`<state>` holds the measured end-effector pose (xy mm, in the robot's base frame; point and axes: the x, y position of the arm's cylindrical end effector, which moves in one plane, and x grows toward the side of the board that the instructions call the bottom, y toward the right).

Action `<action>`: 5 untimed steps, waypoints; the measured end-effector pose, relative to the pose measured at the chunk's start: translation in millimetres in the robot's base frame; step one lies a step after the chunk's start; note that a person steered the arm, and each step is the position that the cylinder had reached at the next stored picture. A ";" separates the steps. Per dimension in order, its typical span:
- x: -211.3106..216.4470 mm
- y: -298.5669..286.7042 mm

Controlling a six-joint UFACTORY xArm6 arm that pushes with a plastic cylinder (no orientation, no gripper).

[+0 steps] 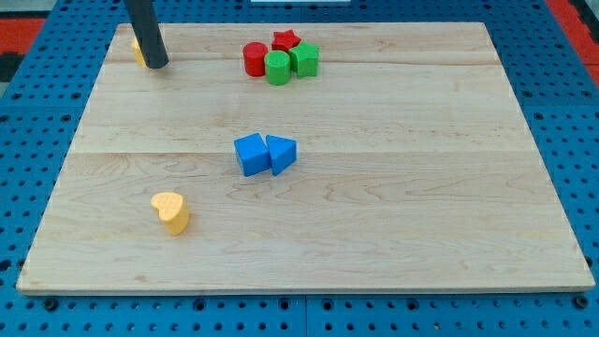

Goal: Place the yellow hexagon towards the top left side of the red circle

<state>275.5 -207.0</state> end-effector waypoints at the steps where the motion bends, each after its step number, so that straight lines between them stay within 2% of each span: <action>1: 0.5 0.4; 2: 32.7 -10.1; 3: 32.9 -30.4; 5: -40.6 -30.0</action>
<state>234.9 -237.0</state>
